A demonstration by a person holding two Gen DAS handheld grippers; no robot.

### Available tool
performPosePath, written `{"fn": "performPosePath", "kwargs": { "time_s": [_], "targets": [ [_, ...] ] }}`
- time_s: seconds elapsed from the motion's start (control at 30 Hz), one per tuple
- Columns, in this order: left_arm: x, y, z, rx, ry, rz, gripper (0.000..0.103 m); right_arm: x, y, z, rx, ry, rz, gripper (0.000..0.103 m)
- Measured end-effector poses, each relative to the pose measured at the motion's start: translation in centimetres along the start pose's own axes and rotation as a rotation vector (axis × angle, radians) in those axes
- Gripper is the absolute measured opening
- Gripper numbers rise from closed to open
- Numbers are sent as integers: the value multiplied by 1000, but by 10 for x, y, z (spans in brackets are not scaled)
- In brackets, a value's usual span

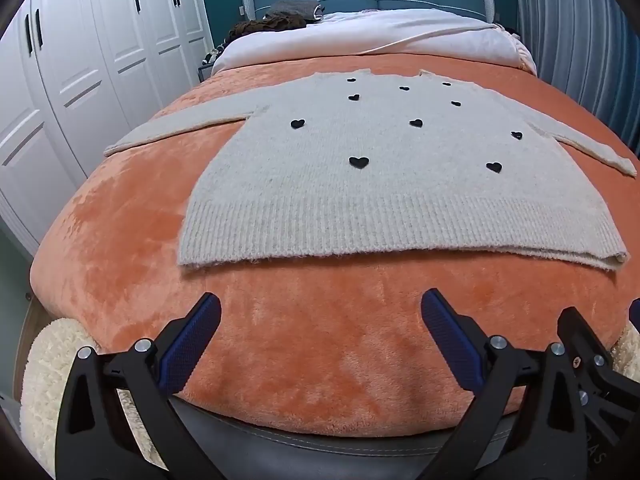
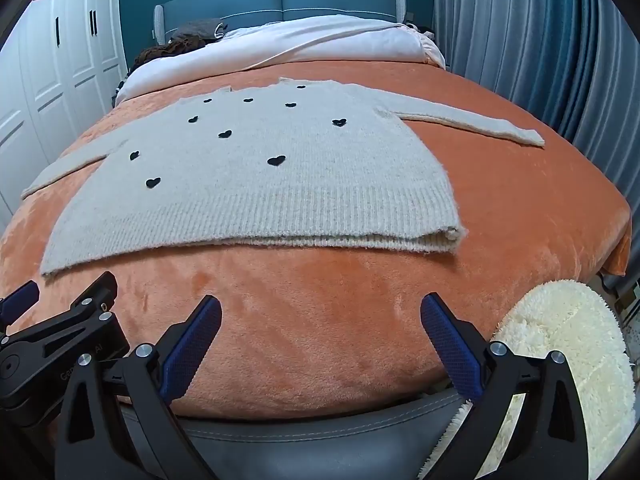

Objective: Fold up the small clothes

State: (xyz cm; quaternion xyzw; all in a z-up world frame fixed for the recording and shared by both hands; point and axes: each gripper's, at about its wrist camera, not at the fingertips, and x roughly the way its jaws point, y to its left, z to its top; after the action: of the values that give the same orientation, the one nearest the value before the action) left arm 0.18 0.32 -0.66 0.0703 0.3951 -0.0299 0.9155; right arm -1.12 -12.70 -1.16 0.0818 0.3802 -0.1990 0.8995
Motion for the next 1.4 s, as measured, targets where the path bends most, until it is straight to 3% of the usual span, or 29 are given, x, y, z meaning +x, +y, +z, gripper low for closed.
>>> {"fn": "performPosePath", "kwargs": {
  "time_s": [1.4],
  "targets": [
    [-1, 4, -3, 2, 5, 2, 98, 1, -1, 0, 0, 12, -3, 98]
  ]
}}
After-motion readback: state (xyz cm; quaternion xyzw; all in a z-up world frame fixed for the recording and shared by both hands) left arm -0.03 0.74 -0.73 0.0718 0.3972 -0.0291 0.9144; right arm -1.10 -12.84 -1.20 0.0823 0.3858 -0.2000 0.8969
